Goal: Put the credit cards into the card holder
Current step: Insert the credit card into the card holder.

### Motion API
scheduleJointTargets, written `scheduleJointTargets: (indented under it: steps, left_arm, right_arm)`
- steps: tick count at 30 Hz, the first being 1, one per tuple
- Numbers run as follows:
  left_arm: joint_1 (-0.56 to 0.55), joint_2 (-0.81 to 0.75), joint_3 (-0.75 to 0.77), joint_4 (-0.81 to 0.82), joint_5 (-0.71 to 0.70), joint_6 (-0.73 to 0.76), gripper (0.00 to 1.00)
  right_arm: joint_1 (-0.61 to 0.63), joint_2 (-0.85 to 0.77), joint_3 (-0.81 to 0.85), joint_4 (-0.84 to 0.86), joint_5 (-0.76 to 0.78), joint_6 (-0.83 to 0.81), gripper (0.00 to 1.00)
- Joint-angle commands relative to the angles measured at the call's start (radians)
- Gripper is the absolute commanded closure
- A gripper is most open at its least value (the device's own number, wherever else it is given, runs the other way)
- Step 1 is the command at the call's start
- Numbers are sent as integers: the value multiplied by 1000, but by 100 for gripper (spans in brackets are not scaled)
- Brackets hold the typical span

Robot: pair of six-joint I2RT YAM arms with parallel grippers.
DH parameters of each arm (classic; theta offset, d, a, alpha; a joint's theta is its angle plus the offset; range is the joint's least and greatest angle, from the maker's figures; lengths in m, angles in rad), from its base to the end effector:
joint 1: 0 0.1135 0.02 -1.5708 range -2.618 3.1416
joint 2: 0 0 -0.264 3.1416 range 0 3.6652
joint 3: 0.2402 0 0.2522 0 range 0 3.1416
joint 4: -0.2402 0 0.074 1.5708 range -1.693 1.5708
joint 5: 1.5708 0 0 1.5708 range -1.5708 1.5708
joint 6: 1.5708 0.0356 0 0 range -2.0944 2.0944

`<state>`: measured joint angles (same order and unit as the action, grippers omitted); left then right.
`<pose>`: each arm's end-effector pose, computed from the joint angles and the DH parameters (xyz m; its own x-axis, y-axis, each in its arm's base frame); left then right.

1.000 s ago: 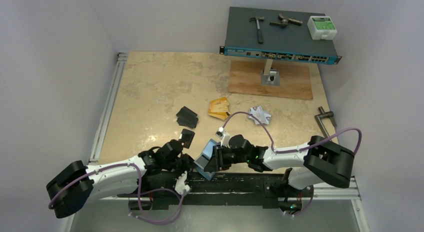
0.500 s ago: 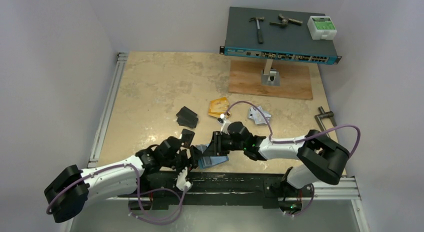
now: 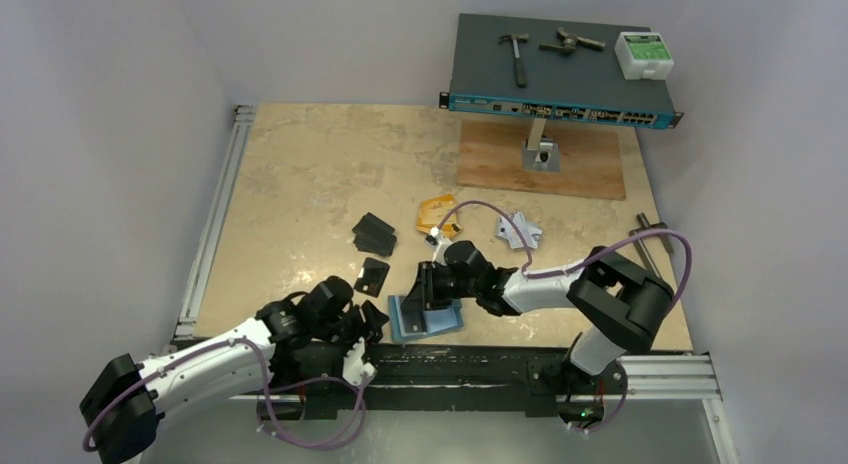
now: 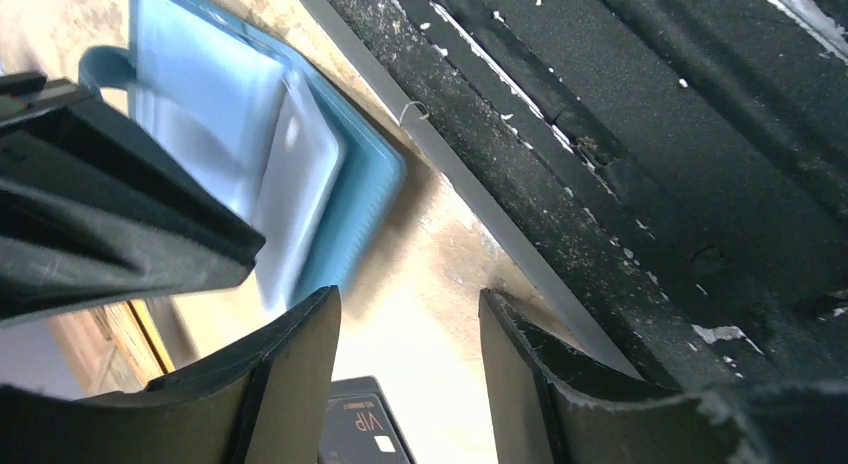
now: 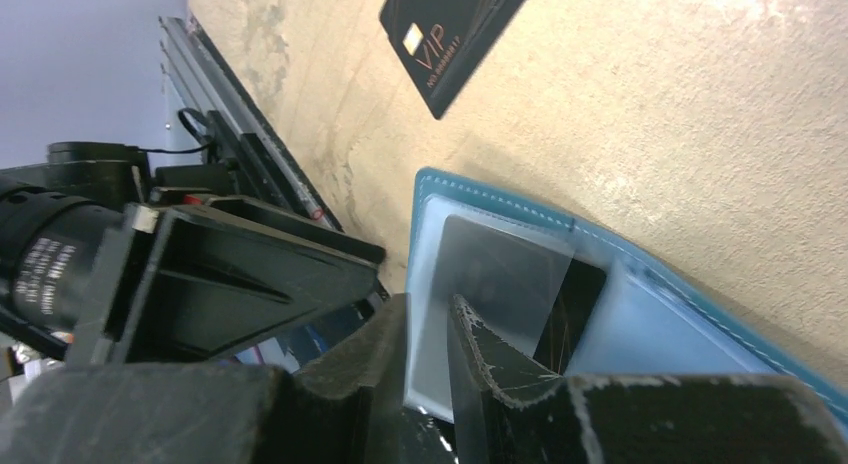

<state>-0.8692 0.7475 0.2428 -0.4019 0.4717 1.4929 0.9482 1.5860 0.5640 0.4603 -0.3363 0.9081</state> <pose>0.0748 -0.1135 0.1438 0.8190 0.4067 -0.4047 0.5737 -0.5715 0.5867 0.1619 0.2457 0.1425 -0.9240 -0.0111 -0.3822 -0.3271 0.5402 0.7753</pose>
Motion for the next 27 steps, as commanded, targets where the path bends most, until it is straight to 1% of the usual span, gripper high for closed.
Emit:
scheduleJointTargets:
  steps: [1, 6, 10, 14, 19, 20, 24, 27]
  left_arm:
    - [21, -35, 18, -53, 26, -23, 47]
    - [40, -36, -13, 38, 30, -1, 47]
    - [41, 18, -14, 145, 45, 12, 48]
    - [41, 108, 19, 184, 74, 56, 47]
    - [57, 221, 123, 73, 134, 136, 50]
    - [58, 234, 128, 70, 140, 148, 50]
    - [59, 275, 153, 22, 154, 197, 51]
    - [59, 295, 172, -21, 138, 220, 52]
  right_arm:
    - [14, 47, 7, 37, -11, 4, 80]
    - [24, 94, 49, 30, -24, 2, 80]
    - [24, 74, 71, 12, -23, -6, 72]
    - [24, 26, 74, -44, 10, -8, 66]
    - [24, -40, 25, -65, 47, 31, 59]
    - [24, -56, 15, -69, 55, 35, 56]
    - [23, -116, -11, -98, 74, 47, 50]
    - [15, -142, -32, -111, 77, 59, 49]
